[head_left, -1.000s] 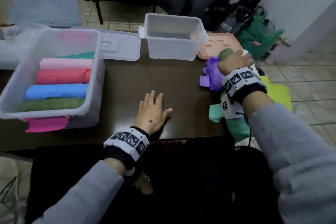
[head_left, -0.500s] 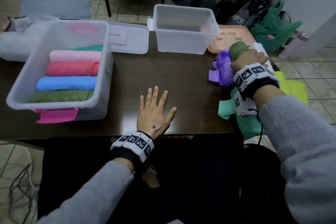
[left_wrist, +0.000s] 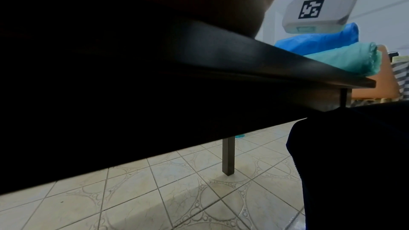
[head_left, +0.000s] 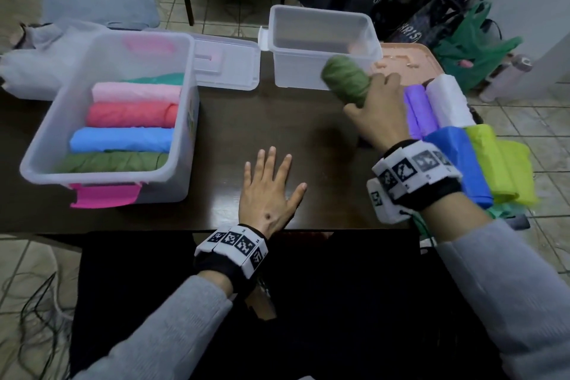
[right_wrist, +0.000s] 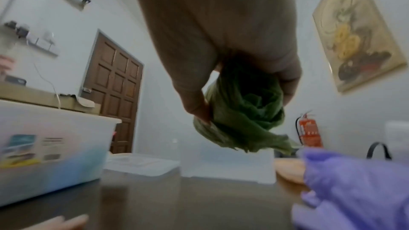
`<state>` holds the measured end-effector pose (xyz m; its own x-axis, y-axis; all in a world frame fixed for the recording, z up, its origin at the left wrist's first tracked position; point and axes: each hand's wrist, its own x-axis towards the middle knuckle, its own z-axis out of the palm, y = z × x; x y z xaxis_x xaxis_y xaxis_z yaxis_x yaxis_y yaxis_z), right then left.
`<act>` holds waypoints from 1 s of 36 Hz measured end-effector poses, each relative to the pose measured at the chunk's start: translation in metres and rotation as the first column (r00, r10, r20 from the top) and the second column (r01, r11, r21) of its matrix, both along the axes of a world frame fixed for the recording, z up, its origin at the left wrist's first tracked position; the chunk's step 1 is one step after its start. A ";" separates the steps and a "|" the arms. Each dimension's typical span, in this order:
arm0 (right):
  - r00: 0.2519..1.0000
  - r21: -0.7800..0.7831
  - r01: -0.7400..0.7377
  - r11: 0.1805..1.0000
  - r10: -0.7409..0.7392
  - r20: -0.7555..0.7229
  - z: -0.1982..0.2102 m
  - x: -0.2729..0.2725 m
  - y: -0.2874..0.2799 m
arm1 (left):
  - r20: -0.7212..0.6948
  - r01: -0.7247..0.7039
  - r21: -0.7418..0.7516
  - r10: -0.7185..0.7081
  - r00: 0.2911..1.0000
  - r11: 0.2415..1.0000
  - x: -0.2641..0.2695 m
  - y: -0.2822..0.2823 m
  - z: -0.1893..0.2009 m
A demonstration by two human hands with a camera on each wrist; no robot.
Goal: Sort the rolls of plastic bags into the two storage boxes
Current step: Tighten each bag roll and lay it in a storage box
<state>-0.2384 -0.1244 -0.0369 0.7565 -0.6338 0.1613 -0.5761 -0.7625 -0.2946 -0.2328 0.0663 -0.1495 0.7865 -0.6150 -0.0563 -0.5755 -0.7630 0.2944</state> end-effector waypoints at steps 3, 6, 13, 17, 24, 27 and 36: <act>0.995 -0.030 -0.088 0.996 0.086 -0.049 -0.016 -0.001 0.022 | 0.005 -0.001 0.002 0.001 1.000 1.000 0.001 0.000 -0.001; 0.981 -0.070 -0.157 0.985 0.147 -0.126 -0.034 -0.003 0.037 | 0.004 0.009 0.008 -0.009 1.000 1.000 0.002 0.000 -0.004; 0.932 -0.015 -0.260 0.965 0.247 -0.265 -0.059 -0.009 0.045 | -0.005 -0.022 -0.059 0.022 1.000 0.998 0.001 -0.001 -0.003; 0.937 0.064 -0.266 0.962 0.274 -0.217 -0.050 -0.007 0.042 | -0.029 -0.048 -0.149 0.044 0.999 0.988 -0.001 0.000 -0.001; 0.899 0.231 -0.329 0.915 0.379 -0.221 -0.038 0.002 0.048 | -0.339 -0.367 -0.558 0.199 0.919 0.744 0.009 0.003 0.017; 0.856 0.207 -0.367 0.907 0.416 -0.306 -0.041 0.000 0.058 | -0.459 -0.527 -0.549 0.292 0.839 0.649 0.022 0.004 0.029; 0.773 0.260 -0.447 0.856 0.516 -0.370 -0.045 -0.013 0.075 | -0.604 -0.567 -0.245 0.333 0.724 0.787 0.064 0.002 0.057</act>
